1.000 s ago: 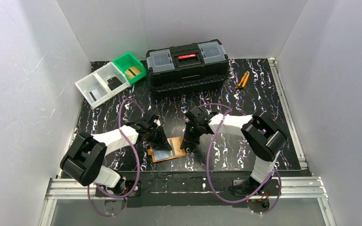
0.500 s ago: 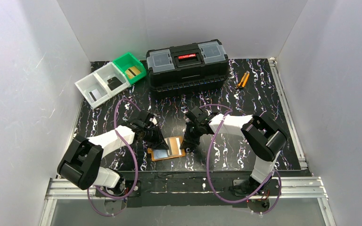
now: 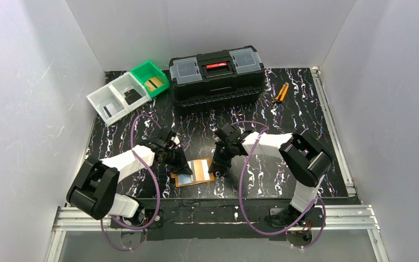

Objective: Take the credit cards out of the card holder
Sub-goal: Remove the credit card from the card holder.

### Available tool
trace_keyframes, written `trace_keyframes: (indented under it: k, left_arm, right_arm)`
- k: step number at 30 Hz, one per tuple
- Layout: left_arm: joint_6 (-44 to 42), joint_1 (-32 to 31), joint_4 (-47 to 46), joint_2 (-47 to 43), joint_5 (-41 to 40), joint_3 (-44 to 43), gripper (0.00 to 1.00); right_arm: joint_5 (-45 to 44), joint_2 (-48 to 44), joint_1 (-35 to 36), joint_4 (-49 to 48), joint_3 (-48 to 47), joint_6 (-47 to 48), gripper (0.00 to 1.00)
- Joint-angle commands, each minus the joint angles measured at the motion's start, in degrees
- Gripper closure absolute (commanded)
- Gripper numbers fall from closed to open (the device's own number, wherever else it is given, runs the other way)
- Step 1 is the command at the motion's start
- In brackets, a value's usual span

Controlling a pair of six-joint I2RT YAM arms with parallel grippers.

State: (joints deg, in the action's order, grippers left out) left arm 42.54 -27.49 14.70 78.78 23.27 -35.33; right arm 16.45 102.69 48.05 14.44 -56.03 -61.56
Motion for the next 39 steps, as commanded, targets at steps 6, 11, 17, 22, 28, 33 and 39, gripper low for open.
trace_keyframes:
  k: [6,11,17,22,28,33,39]
  left_arm:
    - [-3.57,1.41,5.91,0.73,-4.67,-0.96,1.0]
    - [-3.56,1.72,7.41,-0.01,-6.54,-1.19,1.0]
    - [-3.53,1.82,6.29,-0.36,-5.22,-0.97,0.96]
    - [-2.89,1.82,4.15,-0.37,-2.91,-0.42,0.93]
    - [-2.26,1.82,3.42,-0.07,-2.2,-0.01,0.9]
    - [-1.69,1.82,2.24,-0.24,-1.08,0.65,0.83]
    - [-0.63,1.82,-0.73,0.05,1.55,1.58,0.82]
  right_arm:
    - [-3.49,3.07,0.29,5.97,2.24,1.57,0.96]
    - [-3.34,3.23,0.29,5.8,2.2,1.58,0.96]
    - [-3.09,3.58,0.29,5.65,2.05,1.62,0.96]
    - [-2.91,3.61,0.31,5.44,2.17,1.68,0.96]
    - [-2.87,3.63,0.29,5.43,2.19,1.62,0.96]
    - [-2.87,3.52,0.31,5.43,2.16,1.63,0.96]
    - [-2.83,3.71,0.29,5.43,2.02,1.77,0.96]
